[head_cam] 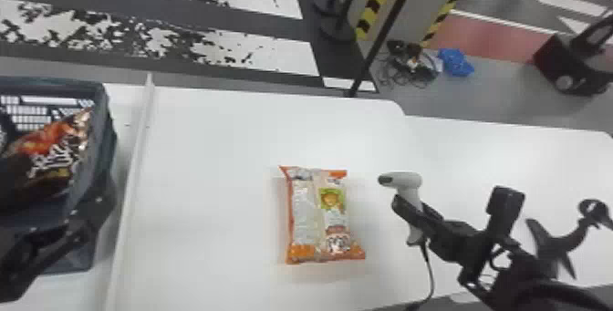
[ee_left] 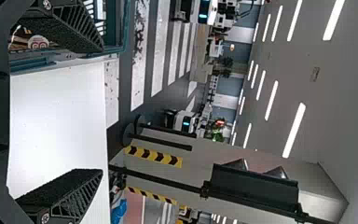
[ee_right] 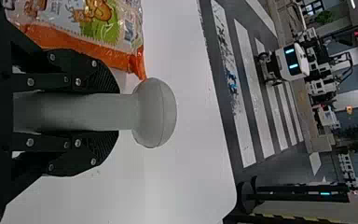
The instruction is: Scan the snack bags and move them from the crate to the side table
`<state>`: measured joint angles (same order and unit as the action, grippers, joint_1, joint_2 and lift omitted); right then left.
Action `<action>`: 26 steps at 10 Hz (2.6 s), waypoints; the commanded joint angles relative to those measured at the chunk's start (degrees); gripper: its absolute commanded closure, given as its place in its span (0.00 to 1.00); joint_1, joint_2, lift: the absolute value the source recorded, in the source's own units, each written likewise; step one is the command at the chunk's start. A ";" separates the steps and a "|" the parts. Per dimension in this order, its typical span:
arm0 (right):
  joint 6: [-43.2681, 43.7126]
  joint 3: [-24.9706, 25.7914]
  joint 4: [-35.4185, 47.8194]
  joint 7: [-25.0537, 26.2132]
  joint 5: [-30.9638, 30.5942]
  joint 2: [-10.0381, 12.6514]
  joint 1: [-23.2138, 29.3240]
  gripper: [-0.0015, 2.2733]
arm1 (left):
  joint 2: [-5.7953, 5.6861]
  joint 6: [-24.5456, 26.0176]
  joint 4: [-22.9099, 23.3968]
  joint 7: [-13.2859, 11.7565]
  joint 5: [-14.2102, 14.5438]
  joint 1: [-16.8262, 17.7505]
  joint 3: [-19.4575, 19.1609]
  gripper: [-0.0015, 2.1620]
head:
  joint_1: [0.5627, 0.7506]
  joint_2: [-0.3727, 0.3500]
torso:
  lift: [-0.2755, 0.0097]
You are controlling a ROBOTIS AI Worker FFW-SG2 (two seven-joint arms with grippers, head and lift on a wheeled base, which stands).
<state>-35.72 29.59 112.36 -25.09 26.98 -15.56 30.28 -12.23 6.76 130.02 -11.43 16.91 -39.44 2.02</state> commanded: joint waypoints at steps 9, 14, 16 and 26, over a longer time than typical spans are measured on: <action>-7.84 -9.46 5.50 2.86 -2.02 2.99 -3.12 0.98 | 0.10 -0.12 0.93 -0.96 1.11 -1.69 -1.14 0.04 | 0.70 0.19 | 0.66; -6.08 -11.22 1.81 2.24 -3.34 2.29 -3.03 0.98 | 0.54 -0.29 1.28 -1.22 1.02 -2.04 -1.05 0.04 | 0.70 0.19 | 0.66; -6.08 -11.13 1.89 2.24 -3.07 2.20 -2.86 0.98 | 0.71 -0.29 1.64 -1.22 1.02 -2.31 -1.05 0.04 | 0.70 0.19 | 0.66; 0.07 -2.17 -14.81 1.19 0.00 -7.03 -8.22 0.98 | 1.42 -1.70 3.83 -0.96 0.05 -5.12 -0.61 0.04 | 0.70 0.03 | 0.66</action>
<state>-37.51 27.47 99.54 -23.89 27.13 -21.96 22.31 -10.89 5.12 133.62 -12.40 17.13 -44.33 1.41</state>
